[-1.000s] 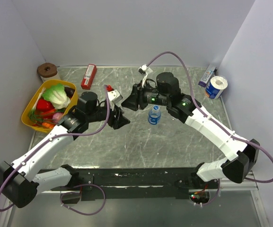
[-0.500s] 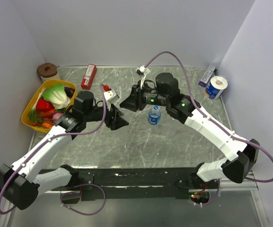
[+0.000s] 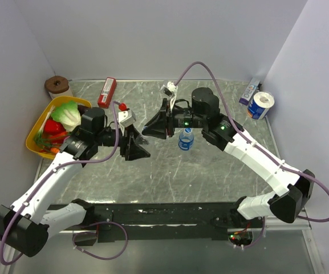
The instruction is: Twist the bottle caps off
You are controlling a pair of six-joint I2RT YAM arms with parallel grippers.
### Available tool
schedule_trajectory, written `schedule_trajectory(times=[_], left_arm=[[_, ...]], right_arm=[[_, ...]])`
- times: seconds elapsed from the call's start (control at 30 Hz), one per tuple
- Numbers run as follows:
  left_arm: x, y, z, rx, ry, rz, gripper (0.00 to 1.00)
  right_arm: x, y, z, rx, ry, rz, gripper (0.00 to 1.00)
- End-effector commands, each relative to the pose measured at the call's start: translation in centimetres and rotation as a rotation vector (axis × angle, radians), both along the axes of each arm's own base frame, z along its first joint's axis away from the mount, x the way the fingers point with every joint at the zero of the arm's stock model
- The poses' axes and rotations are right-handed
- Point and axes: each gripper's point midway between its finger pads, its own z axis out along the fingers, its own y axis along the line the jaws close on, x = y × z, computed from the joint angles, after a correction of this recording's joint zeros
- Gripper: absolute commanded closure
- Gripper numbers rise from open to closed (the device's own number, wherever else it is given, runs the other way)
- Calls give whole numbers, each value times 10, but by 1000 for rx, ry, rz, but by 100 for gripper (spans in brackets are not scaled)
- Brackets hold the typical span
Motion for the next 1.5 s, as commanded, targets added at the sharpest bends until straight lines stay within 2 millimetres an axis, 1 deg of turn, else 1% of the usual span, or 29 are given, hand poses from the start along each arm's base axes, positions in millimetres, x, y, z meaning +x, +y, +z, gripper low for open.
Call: schedule_trajectory(times=[0.0,0.2,0.23,0.37,0.43,0.57,0.6,0.73,0.77,0.8,0.83,0.87,0.9,0.97,1.0,1.1,1.17,1.23,1.3,1.47], left_arm=[[-18,4,55,-96,-175,-97,41],[-12,5,45,-67,-157,-69,41],[-11,5,43,-62,-158,-67,41],[-10,5,42,-59,-160,-66,41],[-10,5,42,-56,-163,-59,41],[-9,6,41,-54,-167,-52,41],[-9,6,41,-55,-165,-51,41],[-7,6,39,-46,-160,-41,41],[-5,6,38,-42,-161,-29,41],[-3,6,38,-39,-162,-24,41],[0,6,36,-31,-159,-11,41],[3,7,35,-22,-162,6,41],[9,7,29,4,-156,39,42],[15,6,25,28,-154,65,42],[23,5,20,59,-161,117,43],[40,0,12,116,-180,218,42],[42,-3,9,112,-168,242,43],[43,-6,12,81,-166,252,42],[44,-5,17,65,-182,260,42],[42,-4,29,23,-192,287,42]], right_arm=[[2,-17,-15,-60,-60,-15,87],[4,-21,-5,-38,-90,-55,78],[3,-22,-4,-33,-96,-54,78],[7,-26,1,-23,-119,-96,74],[9,-28,2,-23,-131,-115,69],[13,-33,4,-28,-152,-150,64],[15,-33,4,-30,-156,-157,61],[14,-34,9,-18,-164,-163,55],[13,-34,11,-12,-163,-161,52],[12,-33,12,-5,-159,-158,44],[11,-34,15,5,-160,-156,39],[11,-33,18,17,-163,-158,27],[10,-33,20,26,-155,-159,23],[12,-35,26,43,-155,-181,17],[14,-35,27,50,-137,-197,13],[20,-38,35,75,-97,-256,9],[23,-37,38,82,-85,-273,7],[28,-37,36,77,-73,-303,6],[36,-40,27,39,-68,-341,5],[42,-40,13,-7,-58,-369,5]])
